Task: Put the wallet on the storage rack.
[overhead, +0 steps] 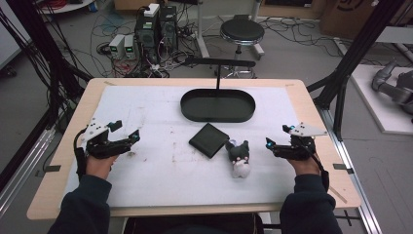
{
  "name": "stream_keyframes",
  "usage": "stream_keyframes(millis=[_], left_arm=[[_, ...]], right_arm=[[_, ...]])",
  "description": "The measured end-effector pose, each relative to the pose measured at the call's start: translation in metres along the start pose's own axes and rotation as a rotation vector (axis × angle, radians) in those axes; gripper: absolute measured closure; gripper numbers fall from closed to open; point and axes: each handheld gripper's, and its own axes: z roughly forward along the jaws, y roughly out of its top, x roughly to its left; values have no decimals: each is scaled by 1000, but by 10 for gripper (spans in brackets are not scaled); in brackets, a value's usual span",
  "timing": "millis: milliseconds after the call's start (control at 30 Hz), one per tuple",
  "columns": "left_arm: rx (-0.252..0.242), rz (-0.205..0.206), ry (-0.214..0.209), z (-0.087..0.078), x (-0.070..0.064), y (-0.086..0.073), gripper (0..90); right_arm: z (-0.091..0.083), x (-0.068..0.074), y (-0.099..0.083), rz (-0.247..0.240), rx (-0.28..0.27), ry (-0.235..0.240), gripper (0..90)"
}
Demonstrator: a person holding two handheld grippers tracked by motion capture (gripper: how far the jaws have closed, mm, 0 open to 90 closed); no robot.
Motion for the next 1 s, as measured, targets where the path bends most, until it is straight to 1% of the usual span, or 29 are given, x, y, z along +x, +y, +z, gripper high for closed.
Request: stream_keyframes(millis=[133, 333, 367, 467, 633, 667, 700, 800, 833, 900, 967, 1000], left_arm=[[2, -7, 2, 1, -1, -1, 199], [7, -2, -2, 3, -3, -2, 200], [8, -3, -2, 3, -3, -2, 201], [4, 2, 1, 1, -4, -1, 202], [9, 5, 4, 0, -3, -2, 203], [11, 6, 2, -1, -3, -3, 203], [14, 11, -1, -1, -3, -4, 204], [18, 8, 1, -2, -3, -6, 205], [19, 5, 2, -3, -2, -6, 205], [21, 6, 4, -3, -1, -7, 205], [24, 5, 6, -3, 0, -8, 205], [27, 4, 9, -3, -1, -9, 205]], right_arm=[[1, 0, 0, 4, 0, 2, 197], [0, 0, -1, 12, -1, 4, 197], [0, 1, -1, 18, -3, 5, 197], [0, 3, 0, 11, -6, 11, 197], [5, 16, 6, -23, -1, 35, 198], [5, 16, 6, -23, -1, 35, 198], [7, 19, 8, -33, 1, 42, 198], [11, 23, 11, -32, -1, 53, 198], [13, 24, 13, -43, -3, 57, 198], [17, 31, 17, -50, -5, 70, 198], [21, 38, 22, -70, -7, 93, 201], [24, 43, 25, -80, -9, 107, 221]])
